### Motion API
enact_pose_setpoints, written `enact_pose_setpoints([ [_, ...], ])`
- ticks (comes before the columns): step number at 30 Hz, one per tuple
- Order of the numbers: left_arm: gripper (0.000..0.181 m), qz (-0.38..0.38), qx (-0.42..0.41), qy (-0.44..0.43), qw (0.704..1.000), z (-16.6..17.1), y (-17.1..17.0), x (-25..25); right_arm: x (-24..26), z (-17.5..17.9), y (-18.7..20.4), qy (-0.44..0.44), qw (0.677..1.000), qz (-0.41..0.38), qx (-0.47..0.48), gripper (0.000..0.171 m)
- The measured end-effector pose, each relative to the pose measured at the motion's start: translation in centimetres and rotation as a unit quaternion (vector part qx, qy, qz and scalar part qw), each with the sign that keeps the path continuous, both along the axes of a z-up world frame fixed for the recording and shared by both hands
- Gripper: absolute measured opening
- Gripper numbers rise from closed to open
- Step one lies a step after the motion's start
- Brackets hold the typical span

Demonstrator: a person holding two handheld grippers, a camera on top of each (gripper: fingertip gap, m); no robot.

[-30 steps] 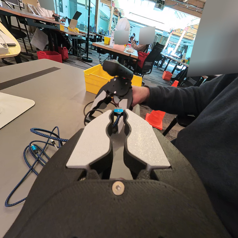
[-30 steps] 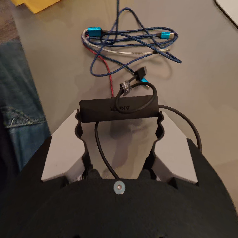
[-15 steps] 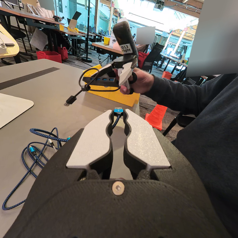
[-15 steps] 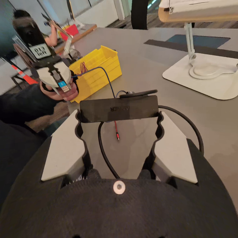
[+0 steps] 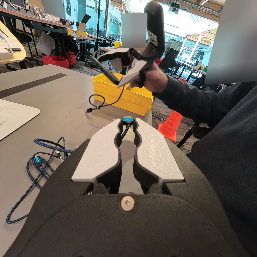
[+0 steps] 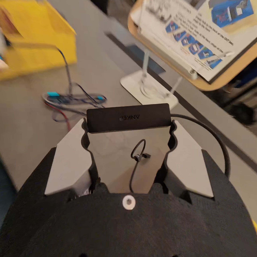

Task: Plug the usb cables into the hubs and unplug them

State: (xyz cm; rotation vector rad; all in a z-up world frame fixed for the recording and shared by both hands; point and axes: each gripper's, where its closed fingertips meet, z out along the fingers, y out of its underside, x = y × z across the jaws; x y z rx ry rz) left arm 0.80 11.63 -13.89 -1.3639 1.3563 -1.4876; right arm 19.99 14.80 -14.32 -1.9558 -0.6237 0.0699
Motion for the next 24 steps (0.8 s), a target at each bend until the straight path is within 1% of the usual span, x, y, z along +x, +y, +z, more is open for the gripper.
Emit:
enact_pose_setpoints([
  [1, 0.013, 0.001, 0.000, -0.001, 1.000, 0.1, 0.1, 0.0, -0.5, 0.7, -0.2, 0.051, 0.998, 0.021, 0.004, 0.116],
  [3, 0.013, 0.005, -0.002, -0.002, 1.000, 0.2, 0.2, 0.1, -2.1, 1.9, -0.9, 0.115, 0.990, 0.077, 0.011, 0.115],
  [6, 0.013, 0.008, -0.004, -0.006, 1.000, 0.5, 0.2, 0.3, -4.2, 2.4, -1.9, 0.159, 0.977, 0.140, 0.002, 0.115],
  [8, 0.013, 0.007, -0.006, -0.011, 1.000, 0.8, 0.1, 0.5, -5.3, 2.2, -2.2, 0.175, 0.971, 0.160, -0.013, 0.116],
  [11, 0.013, 0.005, -0.012, -0.015, 1.000, 1.2, 0.0, 0.7, -7.0, 1.5, -2.6, 0.168, 0.967, 0.187, -0.031, 0.116],
  [18, 0.013, -0.003, -0.007, -0.011, 1.000, 1.2, -0.6, 1.2, -10.1, -1.4, -3.4, 0.125, 0.960, 0.236, -0.083, 0.116],
  [20, 0.013, 0.000, -0.004, -0.005, 1.000, 0.9, -0.5, 1.2, -10.3, -3.1, -3.4, 0.093, 0.962, 0.235, -0.103, 0.116],
  [23, 0.013, 0.002, -0.007, -0.001, 1.000, 0.5, -0.3, 1.1, -10.8, -6.9, -3.7, 0.053, 0.957, 0.247, -0.145, 0.116],
  [24, 0.012, 0.002, -0.006, 0.001, 1.000, 0.3, -0.3, 1.1, -10.8, -8.7, -3.8, 0.032, 0.955, 0.244, -0.166, 0.116],
])
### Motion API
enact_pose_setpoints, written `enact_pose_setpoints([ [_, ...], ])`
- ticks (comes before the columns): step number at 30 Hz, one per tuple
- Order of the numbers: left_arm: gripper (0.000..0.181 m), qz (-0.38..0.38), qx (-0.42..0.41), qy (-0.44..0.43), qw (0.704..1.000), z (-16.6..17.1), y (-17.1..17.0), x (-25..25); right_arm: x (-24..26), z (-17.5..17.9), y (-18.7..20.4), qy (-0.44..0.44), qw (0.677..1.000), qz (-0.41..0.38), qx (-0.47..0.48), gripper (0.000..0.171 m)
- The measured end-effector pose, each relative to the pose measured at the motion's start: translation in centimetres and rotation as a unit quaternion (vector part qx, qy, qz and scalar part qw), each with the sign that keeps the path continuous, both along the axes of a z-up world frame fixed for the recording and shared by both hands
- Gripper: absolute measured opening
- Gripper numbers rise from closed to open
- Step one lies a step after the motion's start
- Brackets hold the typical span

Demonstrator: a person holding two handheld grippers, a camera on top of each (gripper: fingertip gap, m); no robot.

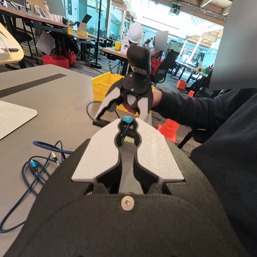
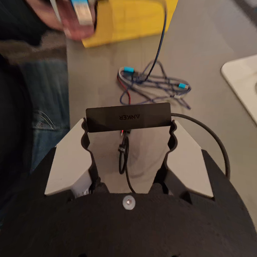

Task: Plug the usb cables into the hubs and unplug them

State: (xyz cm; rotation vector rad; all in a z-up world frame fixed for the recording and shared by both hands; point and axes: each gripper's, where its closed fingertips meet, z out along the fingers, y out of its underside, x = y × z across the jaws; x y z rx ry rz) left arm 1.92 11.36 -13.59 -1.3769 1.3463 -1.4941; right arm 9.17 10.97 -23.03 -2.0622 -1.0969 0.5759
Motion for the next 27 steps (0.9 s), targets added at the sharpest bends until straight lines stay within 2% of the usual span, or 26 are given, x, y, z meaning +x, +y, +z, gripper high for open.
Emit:
enact_pose_setpoints([
  [2, 0.013, 0.001, 0.002, 0.004, 1.000, -0.2, 0.0, 0.0, -0.1, -3.3, -0.4, -0.056, 0.998, 0.013, -0.014, 0.116],
  [8, 0.013, -0.003, 0.002, 0.010, 1.000, -0.7, -0.1, 0.1, -1.2, -9.3, -0.7, -0.117, 0.992, 0.039, -0.036, 0.116],
  [14, 0.013, -0.001, 0.003, 0.011, 1.000, -0.9, 0.1, 0.0, -1.6, -9.0, -0.9, -0.173, 0.984, 0.032, 0.022, 0.117],
  [19, 0.013, -0.006, 0.001, 0.014, 1.000, -1.1, -0.1, 0.1, -2.2, -8.3, -1.3, -0.211, 0.974, 0.015, 0.077, 0.109],
  [21, 0.013, -0.007, 0.003, 0.014, 1.000, -1.1, -0.2, 0.1, -2.0, -8.2, -1.2, -0.221, 0.972, 0.004, 0.086, 0.092],
  [23, 0.013, -0.007, 0.005, 0.014, 1.000, -1.1, -0.3, 0.1, -1.7, -8.2, -0.9, -0.223, 0.970, -0.008, 0.092, 0.085],
  [27, 0.013, -0.006, 0.008, 0.013, 1.000, -0.8, -0.3, 0.0, -1.3, -8.4, -0.5, -0.243, 0.962, -0.010, 0.120, 0.044],
])
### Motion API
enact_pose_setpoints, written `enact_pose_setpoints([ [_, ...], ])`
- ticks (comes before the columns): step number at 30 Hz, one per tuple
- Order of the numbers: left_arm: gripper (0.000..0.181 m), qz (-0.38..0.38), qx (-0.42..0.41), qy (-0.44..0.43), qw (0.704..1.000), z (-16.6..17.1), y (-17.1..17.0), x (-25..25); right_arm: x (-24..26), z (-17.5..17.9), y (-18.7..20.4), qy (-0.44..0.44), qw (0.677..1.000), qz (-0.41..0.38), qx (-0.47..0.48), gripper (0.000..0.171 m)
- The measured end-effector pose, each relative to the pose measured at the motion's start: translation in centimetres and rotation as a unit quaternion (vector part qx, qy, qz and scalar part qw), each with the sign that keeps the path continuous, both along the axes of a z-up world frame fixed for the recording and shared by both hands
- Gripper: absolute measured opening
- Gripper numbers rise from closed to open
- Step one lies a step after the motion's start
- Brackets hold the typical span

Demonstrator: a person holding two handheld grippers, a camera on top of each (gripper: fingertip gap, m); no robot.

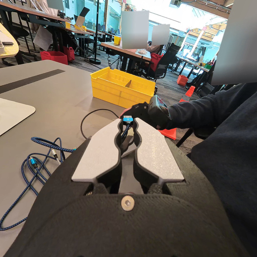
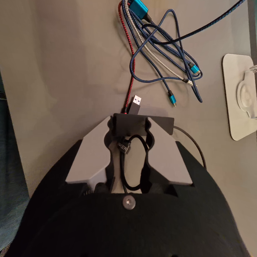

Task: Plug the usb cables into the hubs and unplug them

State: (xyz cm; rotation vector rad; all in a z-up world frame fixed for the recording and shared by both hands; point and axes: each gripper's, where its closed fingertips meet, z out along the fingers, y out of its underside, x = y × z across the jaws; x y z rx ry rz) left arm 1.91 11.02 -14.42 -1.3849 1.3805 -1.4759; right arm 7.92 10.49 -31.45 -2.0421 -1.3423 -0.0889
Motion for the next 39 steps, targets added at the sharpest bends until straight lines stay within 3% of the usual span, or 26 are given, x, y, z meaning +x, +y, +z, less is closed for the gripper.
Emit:
enact_pose_setpoints([
  [12, 0.013, 0.000, -0.001, 0.001, 1.000, -0.1, 0.0, 0.0, 0.8, 1.3, -0.3, -0.002, 0.999, -0.013, 0.035, 0.023],
  [17, 0.013, 0.000, -0.002, 0.002, 1.000, -0.2, 0.0, 0.1, 2.2, 5.2, -0.3, 0.055, 0.996, -0.039, 0.067, 0.013],
  [22, 0.013, -0.003, -0.001, 0.003, 1.000, -0.3, -0.2, 0.4, 5.5, 9.9, 0.0, 0.129, 0.988, -0.080, 0.031, 0.009],
  [25, 0.013, -0.006, -0.001, 0.004, 1.000, -0.3, -0.4, 0.5, 8.0, 11.1, 1.0, 0.191, 0.974, -0.121, -0.024, 0.008],
  [31, 0.013, -0.002, 0.001, 0.002, 1.000, 0.0, -0.3, 0.3, 12.2, 9.1, 2.7, 0.260, 0.942, -0.186, -0.101, 0.008],
  [39, 0.013, -0.008, -0.003, 0.007, 1.000, -0.5, -0.5, 0.7, 10.7, 7.6, 3.5, 0.200, 0.957, -0.172, -0.118, 0.009],
])
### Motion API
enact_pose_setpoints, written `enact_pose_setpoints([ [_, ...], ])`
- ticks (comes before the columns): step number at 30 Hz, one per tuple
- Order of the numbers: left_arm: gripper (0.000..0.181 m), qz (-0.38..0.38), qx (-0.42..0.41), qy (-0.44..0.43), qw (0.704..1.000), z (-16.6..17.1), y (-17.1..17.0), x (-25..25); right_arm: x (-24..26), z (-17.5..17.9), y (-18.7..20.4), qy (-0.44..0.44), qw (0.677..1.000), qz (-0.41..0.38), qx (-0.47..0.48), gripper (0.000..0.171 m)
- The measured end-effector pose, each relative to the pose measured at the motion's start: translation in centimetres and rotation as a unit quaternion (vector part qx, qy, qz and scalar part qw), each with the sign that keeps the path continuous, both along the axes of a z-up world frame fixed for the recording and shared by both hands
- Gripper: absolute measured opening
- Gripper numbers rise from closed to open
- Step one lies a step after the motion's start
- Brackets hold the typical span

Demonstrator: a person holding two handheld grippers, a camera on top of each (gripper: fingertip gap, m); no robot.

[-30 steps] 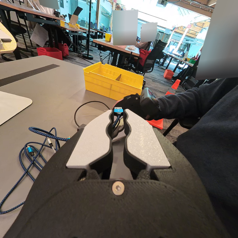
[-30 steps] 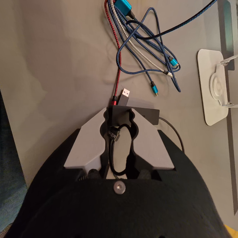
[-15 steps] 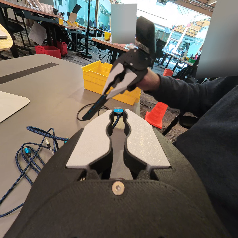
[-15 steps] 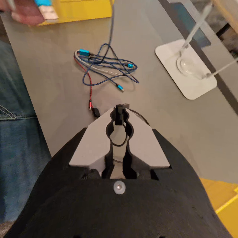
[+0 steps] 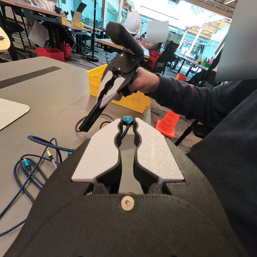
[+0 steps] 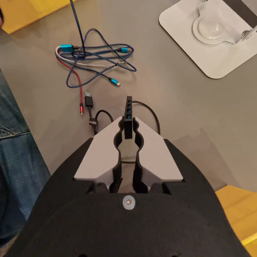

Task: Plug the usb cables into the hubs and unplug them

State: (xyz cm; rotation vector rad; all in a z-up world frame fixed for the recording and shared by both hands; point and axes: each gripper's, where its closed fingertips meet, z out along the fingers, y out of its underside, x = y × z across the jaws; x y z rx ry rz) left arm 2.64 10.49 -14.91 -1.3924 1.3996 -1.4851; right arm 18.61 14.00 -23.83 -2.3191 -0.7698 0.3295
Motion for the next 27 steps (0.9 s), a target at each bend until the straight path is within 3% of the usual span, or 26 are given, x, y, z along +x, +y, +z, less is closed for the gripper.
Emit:
enact_pose_setpoints([
  [2, 0.013, 0.000, 0.001, 0.000, 1.000, 0.0, 0.0, 0.0, -0.3, -1.3, 0.3, -0.027, 0.999, 0.006, -0.017, 0.017],
  [5, 0.013, 0.003, 0.001, 0.000, 1.000, 0.1, 0.2, -0.2, -1.0, -2.5, 0.7, -0.043, 0.999, 0.011, -0.021, 0.009],
  [13, 0.013, 0.003, -0.003, 0.000, 1.000, -0.1, 0.3, -0.3, -0.6, -3.9, 0.8, -0.033, 0.999, -0.008, -0.007, 0.010],
  [16, 0.013, 0.002, -0.004, 0.001, 1.000, -0.2, 0.3, -0.2, -0.4, -4.7, 0.1, -0.040, 0.999, -0.020, -0.011, 0.031],
  [27, 0.013, -0.005, -0.003, 0.005, 1.000, -0.4, -0.2, 0.2, 0.6, -8.1, -3.0, -0.107, 0.992, -0.056, 0.025, 0.016],
])
